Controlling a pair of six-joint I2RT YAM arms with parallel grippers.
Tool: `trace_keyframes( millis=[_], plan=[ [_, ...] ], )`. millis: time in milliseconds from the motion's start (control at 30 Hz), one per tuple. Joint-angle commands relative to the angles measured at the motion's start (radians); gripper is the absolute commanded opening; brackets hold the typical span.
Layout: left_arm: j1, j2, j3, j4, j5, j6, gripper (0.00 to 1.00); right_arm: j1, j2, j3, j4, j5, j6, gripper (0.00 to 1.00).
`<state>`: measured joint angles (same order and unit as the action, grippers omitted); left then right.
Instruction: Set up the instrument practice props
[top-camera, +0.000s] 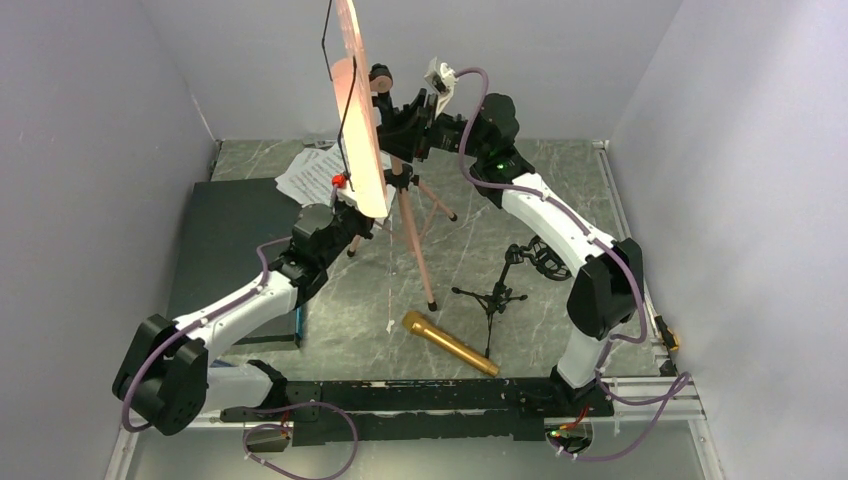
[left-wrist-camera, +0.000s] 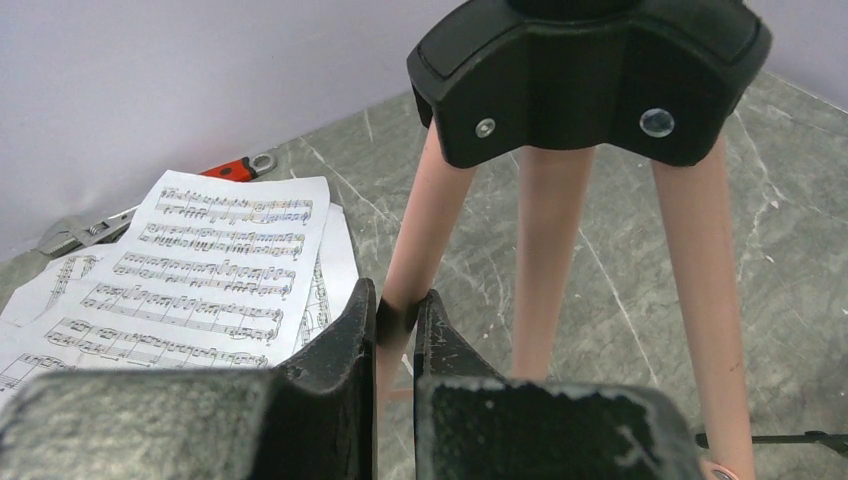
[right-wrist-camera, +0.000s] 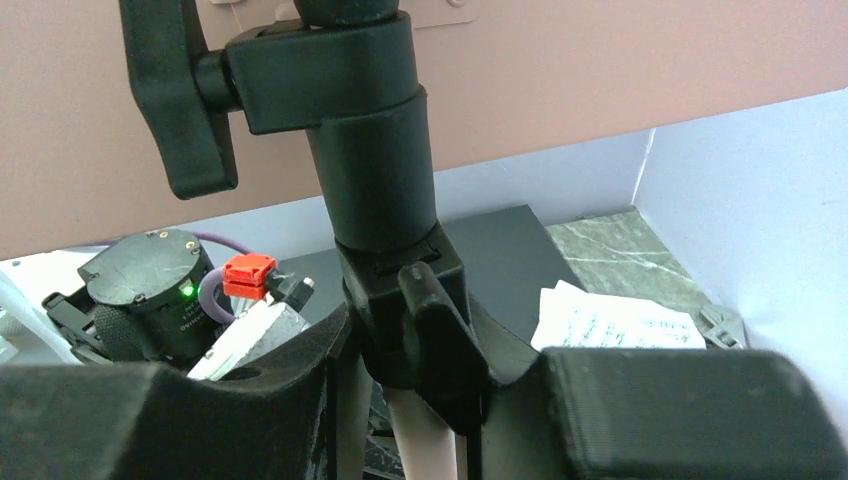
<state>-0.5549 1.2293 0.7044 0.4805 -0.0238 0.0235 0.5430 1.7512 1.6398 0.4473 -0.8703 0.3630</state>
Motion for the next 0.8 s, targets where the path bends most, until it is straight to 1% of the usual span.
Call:
trace_keyframes(
  millis=[0,433,767],
  plan=[
    [0.054,0.061,-0.044,-0.136,-0.224,-0.112,0.03,-0.023,-0.128,0.19,0.406,0.036,0.024,0.0],
    [0.058,0.092,-0.064,-0.13,-0.347,-0.16,0.03,-0.035,-0.132,0.194,0.446,0.046,0.042,0.0],
    [0.058,0.147,-0.056,-0.098,-0.362,-0.218,0.03,-0.039,-0.108,0.251,0.44,0.037,0.047,0.0]
  ],
)
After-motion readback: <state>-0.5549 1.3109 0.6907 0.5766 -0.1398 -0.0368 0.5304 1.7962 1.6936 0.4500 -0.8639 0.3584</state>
